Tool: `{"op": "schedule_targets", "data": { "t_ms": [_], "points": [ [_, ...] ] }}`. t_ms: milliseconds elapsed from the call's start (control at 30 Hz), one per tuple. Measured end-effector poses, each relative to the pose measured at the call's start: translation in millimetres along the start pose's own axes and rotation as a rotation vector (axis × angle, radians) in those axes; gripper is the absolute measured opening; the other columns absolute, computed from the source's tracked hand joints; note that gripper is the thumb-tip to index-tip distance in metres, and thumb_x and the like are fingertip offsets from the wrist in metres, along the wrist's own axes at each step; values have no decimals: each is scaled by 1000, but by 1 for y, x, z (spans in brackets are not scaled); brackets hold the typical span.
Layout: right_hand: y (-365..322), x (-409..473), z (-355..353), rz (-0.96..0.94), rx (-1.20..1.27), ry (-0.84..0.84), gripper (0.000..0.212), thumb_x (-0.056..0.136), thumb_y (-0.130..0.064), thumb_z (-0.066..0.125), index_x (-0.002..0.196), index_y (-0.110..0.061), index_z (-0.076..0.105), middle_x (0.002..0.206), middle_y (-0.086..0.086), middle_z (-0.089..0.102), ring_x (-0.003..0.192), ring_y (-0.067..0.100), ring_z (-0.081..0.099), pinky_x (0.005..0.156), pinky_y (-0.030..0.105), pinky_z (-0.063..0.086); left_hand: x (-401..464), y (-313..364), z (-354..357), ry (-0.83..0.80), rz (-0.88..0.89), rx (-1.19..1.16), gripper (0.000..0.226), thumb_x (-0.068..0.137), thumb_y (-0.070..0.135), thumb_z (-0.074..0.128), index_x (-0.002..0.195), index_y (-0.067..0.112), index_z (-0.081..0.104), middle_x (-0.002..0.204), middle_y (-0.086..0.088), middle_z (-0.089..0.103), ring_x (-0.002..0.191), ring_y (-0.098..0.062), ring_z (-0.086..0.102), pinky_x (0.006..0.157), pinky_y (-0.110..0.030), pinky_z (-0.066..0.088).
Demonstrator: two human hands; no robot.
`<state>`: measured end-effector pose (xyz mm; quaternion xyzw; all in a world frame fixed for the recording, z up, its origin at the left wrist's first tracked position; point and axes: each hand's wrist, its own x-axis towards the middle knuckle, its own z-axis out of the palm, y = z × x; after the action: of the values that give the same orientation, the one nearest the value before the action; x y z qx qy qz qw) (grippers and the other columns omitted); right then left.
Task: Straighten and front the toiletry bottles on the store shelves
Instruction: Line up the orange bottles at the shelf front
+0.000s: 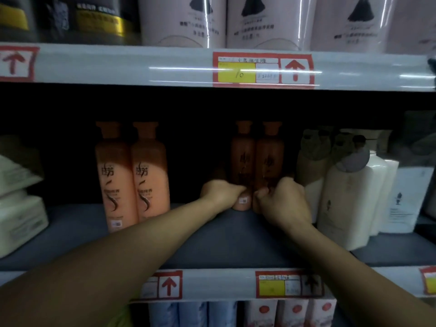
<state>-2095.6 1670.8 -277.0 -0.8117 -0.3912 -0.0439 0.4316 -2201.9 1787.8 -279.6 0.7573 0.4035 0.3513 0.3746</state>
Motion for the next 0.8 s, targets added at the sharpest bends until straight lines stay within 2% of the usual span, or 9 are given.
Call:
{"op": "schedule_targets", "data": {
  "t_ms": [67, 167, 267, 367, 500, 800],
  "points": [
    [-4, -10, -6, -3, 26, -5, 37, 93, -42, 65, 96, -9, 48, 105, 16, 66, 97, 40, 66, 70, 37, 49, -12, 3, -4, 40, 20, 5, 28, 84, 40, 82, 103, 20, 78, 104, 1, 77, 97, -18, 72, 87, -29, 59],
    [-11, -28, -15, -27, 42, -14, 47, 89, -48, 69, 105, -12, 43, 109, 19, 65, 99, 44, 65, 78, 47, 55, -27, 4, -14, 87, 82, 43, 37, 79, 49, 86, 94, 15, 79, 91, 0, 77, 86, -17, 73, 73, -28, 59],
    [-15, -48, -24, -45, 57, -33, 48, 86, -47, 72, 109, -17, 43, 110, 16, 65, 100, 43, 64, 82, 50, 56, -42, 2, -24, 153, 121, 83, 45, 73, 53, 88, 83, 15, 66, 88, -3, 74, 82, -21, 72, 66, -31, 57],
    [-18, -65, -32, -72, 65, -54, 50, 84, -45, 75, 115, -21, 45, 113, 12, 67, 103, 39, 65, 85, 51, 56, -60, -2, -36, 138, 177, 23, 55, 69, 53, 91, 99, 18, 62, 101, -2, 74, 91, -19, 73, 80, -43, 63],
    [-26, -89, -38, -120, 71, -74, 56, 81, -40, 82, 123, -19, 51, 114, 4, 71, 105, 29, 67, 84, 40, 55, -86, -7, -60, 100, 234, -61, 68, 69, 42, 94, 124, 20, 60, 114, 2, 73, 99, -13, 73, 87, -41, 64],
    [-62, -145, -26, -191, 142, -109, 55, 78, -42, 82, 121, -29, 50, 114, -2, 71, 104, 22, 69, 90, 48, 59, -146, -28, -126, 177, 237, -19, 67, 67, 41, 95, 124, 25, 63, 107, 10, 74, 93, -4, 72, 82, -34, 64]
  ]
}}
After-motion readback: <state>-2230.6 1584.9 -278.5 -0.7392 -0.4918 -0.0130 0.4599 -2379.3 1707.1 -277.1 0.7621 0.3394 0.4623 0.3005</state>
